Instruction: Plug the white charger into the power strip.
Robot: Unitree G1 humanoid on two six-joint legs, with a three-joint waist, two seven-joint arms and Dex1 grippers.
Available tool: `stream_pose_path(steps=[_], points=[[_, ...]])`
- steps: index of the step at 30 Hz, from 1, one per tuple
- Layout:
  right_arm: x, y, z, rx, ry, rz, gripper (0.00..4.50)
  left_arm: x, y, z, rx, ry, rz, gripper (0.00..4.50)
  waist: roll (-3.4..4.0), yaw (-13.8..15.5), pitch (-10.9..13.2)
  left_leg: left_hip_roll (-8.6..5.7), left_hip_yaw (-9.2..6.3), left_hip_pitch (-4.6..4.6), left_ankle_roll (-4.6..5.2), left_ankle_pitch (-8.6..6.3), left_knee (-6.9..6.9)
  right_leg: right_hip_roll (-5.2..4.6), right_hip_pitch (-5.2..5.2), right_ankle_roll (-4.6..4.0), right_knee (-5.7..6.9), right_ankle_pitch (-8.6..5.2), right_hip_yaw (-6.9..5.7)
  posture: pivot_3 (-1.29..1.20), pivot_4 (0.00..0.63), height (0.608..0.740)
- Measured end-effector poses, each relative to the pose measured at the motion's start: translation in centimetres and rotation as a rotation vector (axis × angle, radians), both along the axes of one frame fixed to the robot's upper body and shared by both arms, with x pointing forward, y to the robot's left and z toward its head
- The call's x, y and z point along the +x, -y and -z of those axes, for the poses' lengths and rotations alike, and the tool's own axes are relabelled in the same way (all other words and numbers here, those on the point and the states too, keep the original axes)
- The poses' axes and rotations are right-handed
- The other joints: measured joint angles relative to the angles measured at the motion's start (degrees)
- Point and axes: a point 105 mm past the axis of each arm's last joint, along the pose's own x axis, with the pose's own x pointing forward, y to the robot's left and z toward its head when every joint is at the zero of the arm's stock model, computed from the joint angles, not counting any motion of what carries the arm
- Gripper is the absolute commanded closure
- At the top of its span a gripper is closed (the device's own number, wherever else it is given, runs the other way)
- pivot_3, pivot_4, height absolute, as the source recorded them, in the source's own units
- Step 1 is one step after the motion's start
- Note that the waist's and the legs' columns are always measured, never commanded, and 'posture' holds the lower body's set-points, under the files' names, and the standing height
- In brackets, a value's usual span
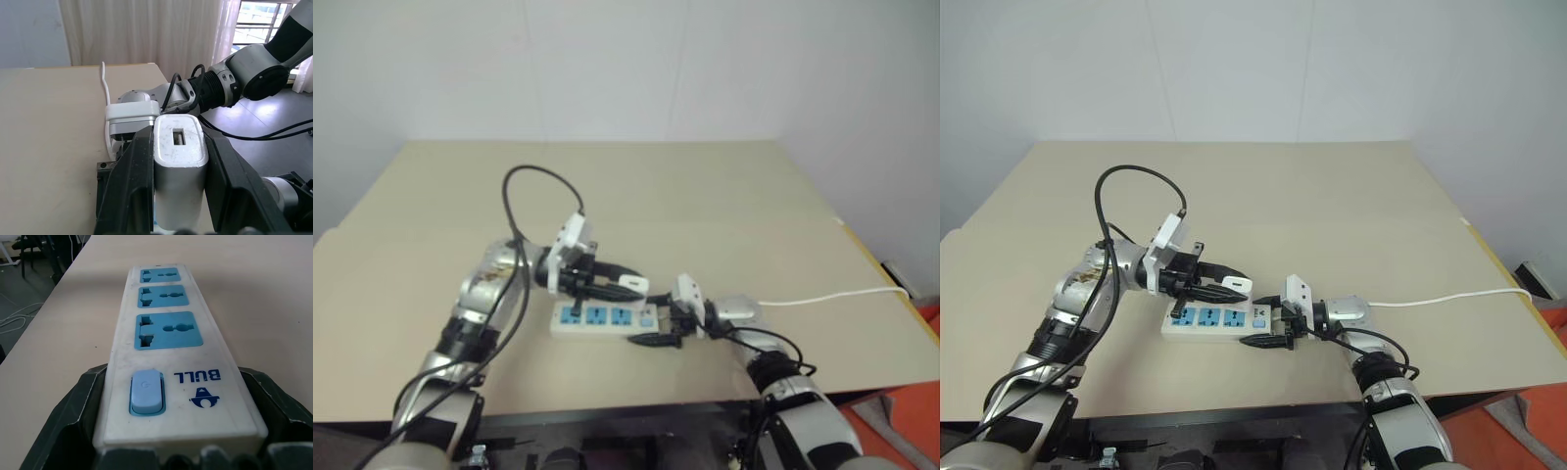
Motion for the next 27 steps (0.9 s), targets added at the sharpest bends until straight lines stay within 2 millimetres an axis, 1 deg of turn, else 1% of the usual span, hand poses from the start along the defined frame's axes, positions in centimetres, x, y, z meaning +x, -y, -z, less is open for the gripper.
stream_pose_path(steps=[7,10,12,16,20,24,27], points=[[0.0,0.0,0.1,-0.002,0.005,0.0,1.09,0.1,0.0,0.0,0.008,0.052,-0.007,3.47,0.0,-0.01,0.0,0.0,0.01,0.25,0.0,-0.01,-0.05,0.0,0.25,0.0,-0.05,-0.01,0.0,0.0,0.15,0.74],[0.0,0.0,0.1,-0.002,0.009,-0.003,1.09,0.1,-0.2,1.0,0.031,0.093,-0.027,3.47,0.0,-0.03,0.0,0.01,0.03,0.27,0.0,-0.01,-0.07,0.0,0.25,-0.01,-0.06,-0.01,0.01,0.0,0.15,0.74],[0.0,0.0,0.2,-0.002,0.01,-0.002,1.09,0.0,-0.2,2.2,0.049,0.089,-0.036,3.47,0.0,-0.01,0.0,0.01,0.03,0.28,0.0,-0.01,-0.07,0.0,0.26,-0.01,-0.05,-0.01,0.01,0.0,0.15,0.74],[0.0,0.0,0.2,-0.003,0.009,-0.002,1.09,0.0,-0.3,3.5,0.064,0.095,-0.053,3.47,0.0,0.01,0.0,0.02,0.04,0.3,0.0,-0.01,-0.07,0.0,0.27,-0.01,-0.05,-0.01,0.01,0.0,0.15,0.74],[0.0,0.0,0.2,-0.003,0.01,-0.003,1.09,0.3,-0.3,4.1,0.066,0.093,-0.085,3.47,0.0,0.0,0.0,0.02,0.04,0.3,0.0,-0.01,-0.07,0.0,0.28,-0.01,-0.05,-0.01,0.02,0.0,0.15,0.74],[0.0,0.0,0.2,-0.004,0.009,-0.003,1.09,0.4,-0.2,4.2,0.057,0.1,-0.094,3.47,0.0,-0.01,0.0,0.02,0.04,0.3,0.01,-0.01,-0.07,0.0,0.28,-0.01,-0.06,-0.01,0.02,0.0,0.15,0.74],[0.1,0.0,0.2,-0.004,0.01,-0.003,1.09,0.2,-0.2,4.7,0.052,0.083,-0.099,3.47,0.0,-0.01,0.0,0.03,0.04,0.3,0.01,-0.01,-0.08,0.0,0.27,-0.01,-0.06,-0.01,0.02,0.0,0.15,0.74]])
